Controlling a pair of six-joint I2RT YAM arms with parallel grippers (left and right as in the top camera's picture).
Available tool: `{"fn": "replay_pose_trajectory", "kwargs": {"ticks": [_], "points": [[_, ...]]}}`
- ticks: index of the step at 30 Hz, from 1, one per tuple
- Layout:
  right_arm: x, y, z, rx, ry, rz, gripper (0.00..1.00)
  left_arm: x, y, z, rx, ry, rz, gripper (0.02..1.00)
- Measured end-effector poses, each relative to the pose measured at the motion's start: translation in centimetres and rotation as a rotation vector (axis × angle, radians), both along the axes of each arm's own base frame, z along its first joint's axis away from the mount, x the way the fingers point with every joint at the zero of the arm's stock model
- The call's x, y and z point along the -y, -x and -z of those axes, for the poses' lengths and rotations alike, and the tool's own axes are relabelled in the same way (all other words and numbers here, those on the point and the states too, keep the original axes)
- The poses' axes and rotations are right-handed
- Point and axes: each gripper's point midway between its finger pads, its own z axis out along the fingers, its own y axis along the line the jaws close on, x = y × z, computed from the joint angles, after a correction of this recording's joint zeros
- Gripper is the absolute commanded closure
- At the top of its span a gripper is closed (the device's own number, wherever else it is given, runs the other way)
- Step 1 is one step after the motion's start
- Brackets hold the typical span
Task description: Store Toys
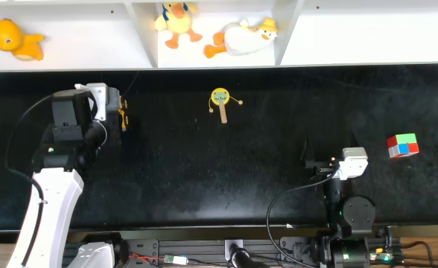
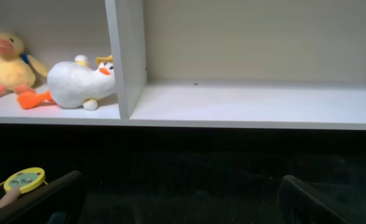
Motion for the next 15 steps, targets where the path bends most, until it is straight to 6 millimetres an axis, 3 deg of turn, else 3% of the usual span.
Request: {"fn": "replay_pose_trajectory", "kwargs": {"ticks": [6, 15], "points": [[0.0, 0.0, 0.0, 0.000, 0.000, 0.000, 0.007, 0.0, -0.4, -0.2, 0.001, 0.000, 0.000, 0.656], [0.0, 0.0, 0.0, 0.000, 0.000, 0.000, 0.005, -0.2, -4.9, -3.8, 0.070, -0.003, 0.000, 0.656]]}}
